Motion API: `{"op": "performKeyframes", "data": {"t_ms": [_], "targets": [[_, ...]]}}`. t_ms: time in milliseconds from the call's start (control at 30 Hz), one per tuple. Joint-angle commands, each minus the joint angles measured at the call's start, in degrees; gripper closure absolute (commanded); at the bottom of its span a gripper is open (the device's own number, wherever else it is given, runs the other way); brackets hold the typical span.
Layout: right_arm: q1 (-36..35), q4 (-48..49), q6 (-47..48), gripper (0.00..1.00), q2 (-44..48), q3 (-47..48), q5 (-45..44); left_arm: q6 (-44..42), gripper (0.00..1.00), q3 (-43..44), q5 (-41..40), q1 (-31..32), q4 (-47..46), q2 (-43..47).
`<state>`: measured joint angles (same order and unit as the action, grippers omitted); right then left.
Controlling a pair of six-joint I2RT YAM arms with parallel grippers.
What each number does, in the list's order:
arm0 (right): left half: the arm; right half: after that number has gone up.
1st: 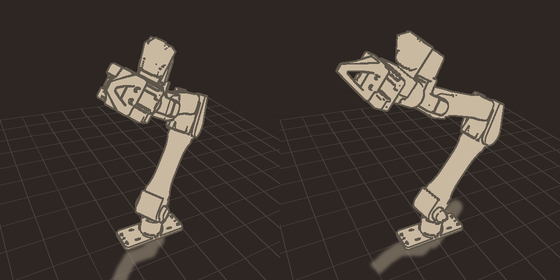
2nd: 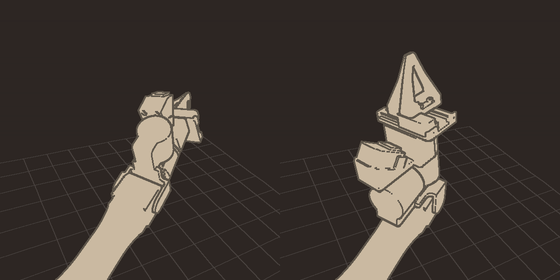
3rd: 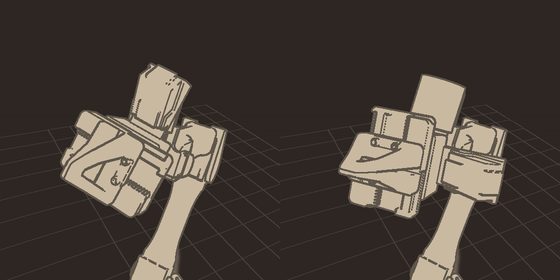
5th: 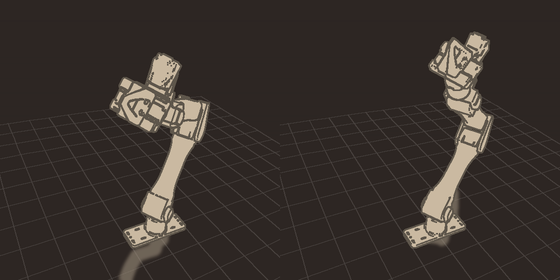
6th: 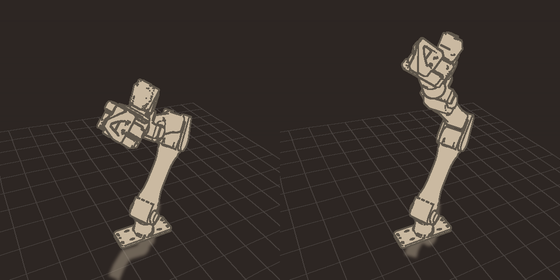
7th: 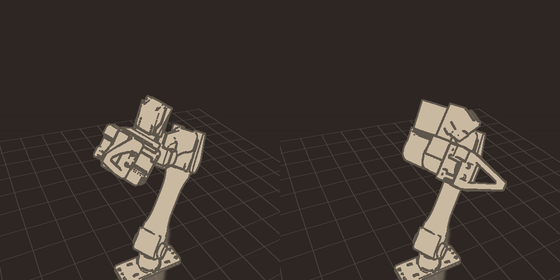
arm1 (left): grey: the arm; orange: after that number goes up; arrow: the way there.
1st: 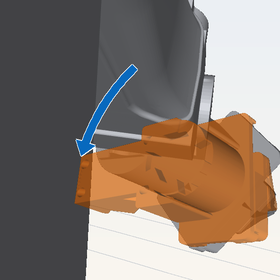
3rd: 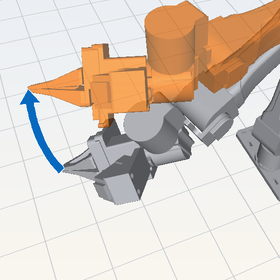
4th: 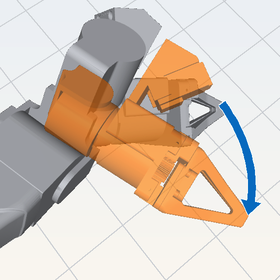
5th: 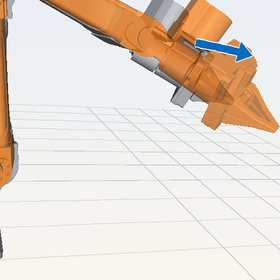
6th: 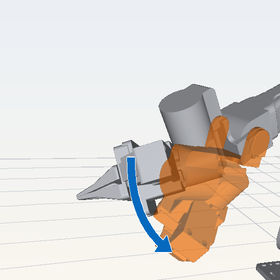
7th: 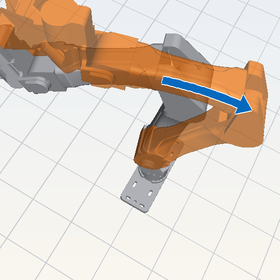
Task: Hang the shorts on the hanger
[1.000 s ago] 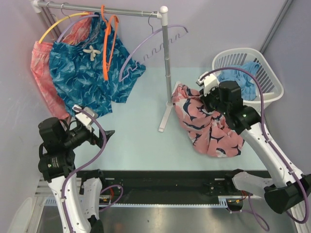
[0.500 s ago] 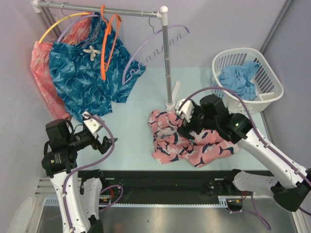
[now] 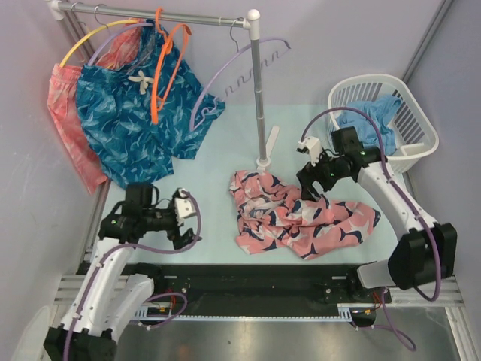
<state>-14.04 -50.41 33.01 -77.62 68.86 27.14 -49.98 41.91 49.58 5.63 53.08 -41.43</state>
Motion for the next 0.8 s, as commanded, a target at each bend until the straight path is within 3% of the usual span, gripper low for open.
{"op": "performKeyframes", "data": {"t_ms": [0,67,167,200,300,433,567,633,767], "targets": [[-0.02,3.99,-2.59,0.00,-5.76,0.04,1.70,0.58,0.03,-3.14,-9.48,10.97,-10.62,-0.84],[-0.54,4.80,-2.78,0.02,-8.06,0.05,1.60,1.10,0.03,-3.59,-11.26,14.75,-12.73,-2.33],[-2.65,0.61,1.34,0.25,-11.49,-0.04,1.86,2.07,0.03,-3.77,-12.58,16.52,-15.02,-3.92],[-3.09,-0.99,2.57,0.51,-11.50,-0.04,3.43,2.51,0.03,-3.59,-12.41,16.52,-15.37,-4.88],[-4.50,-7.48,7.49,1.00,-7.91,-0.48,7.22,3.83,0.03,-3.50,-12.05,16.52,-16.60,-5.50],[-11.95,-10.84,11.89,1.00,5.88,-3.46,5.14,6.20,0.03,-4.99,-10.83,16.52,-19.41,-4.10],[-29.78,-9.80,10.76,1.00,21.86,-9.43,-1.54,8.14,0.03,-6.93,-10.47,16.78,-21.61,-3.04],[-39.85,-9.01,8.21,1.00,24.61,-13.65,-6.99,7.88,0.04,-7.46,-10.91,17.57,-21.88,-3.39],[-47.13,-10.84,9.08,1.00,26.73,-18.58,-11.14,5.68,0.05,-7.11,-13.80,22.57,-21.96,-4.45]]}}
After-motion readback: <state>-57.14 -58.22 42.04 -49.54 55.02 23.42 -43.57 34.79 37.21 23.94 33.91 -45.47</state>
